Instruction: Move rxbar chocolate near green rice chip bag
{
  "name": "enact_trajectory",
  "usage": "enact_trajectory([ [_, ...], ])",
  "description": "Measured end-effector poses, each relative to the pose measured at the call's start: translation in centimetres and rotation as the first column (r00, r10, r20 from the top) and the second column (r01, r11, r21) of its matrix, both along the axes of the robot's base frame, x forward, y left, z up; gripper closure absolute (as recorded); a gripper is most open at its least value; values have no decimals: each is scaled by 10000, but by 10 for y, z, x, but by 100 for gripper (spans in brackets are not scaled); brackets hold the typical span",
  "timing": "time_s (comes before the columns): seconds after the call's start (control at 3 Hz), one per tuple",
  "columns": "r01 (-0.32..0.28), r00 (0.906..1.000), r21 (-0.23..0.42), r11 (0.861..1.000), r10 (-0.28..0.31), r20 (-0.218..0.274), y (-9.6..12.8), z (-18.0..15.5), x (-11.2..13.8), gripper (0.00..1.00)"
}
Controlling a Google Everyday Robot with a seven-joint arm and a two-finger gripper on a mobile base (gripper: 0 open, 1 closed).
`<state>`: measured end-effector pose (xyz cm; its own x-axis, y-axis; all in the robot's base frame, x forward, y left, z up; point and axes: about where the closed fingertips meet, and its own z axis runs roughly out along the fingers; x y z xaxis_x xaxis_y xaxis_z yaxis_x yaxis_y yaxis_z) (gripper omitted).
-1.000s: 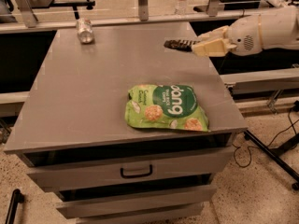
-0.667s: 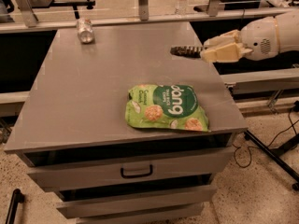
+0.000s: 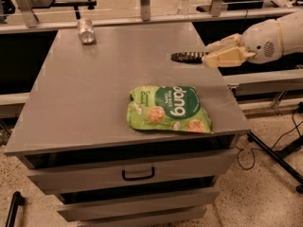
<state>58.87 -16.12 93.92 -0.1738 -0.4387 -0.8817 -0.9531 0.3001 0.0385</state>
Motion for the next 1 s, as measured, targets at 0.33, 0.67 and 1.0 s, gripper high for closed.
enact_trajectory([
  [0.33,-555,9964,-102,9984,561,629,18,-2,-15,100],
  [0.67,-1933,9732,-34,9811,1922,1262,53,-14,-50,100],
  [1.0,-2762,9538,59,9611,2733,1243,72,-22,-73,100],
])
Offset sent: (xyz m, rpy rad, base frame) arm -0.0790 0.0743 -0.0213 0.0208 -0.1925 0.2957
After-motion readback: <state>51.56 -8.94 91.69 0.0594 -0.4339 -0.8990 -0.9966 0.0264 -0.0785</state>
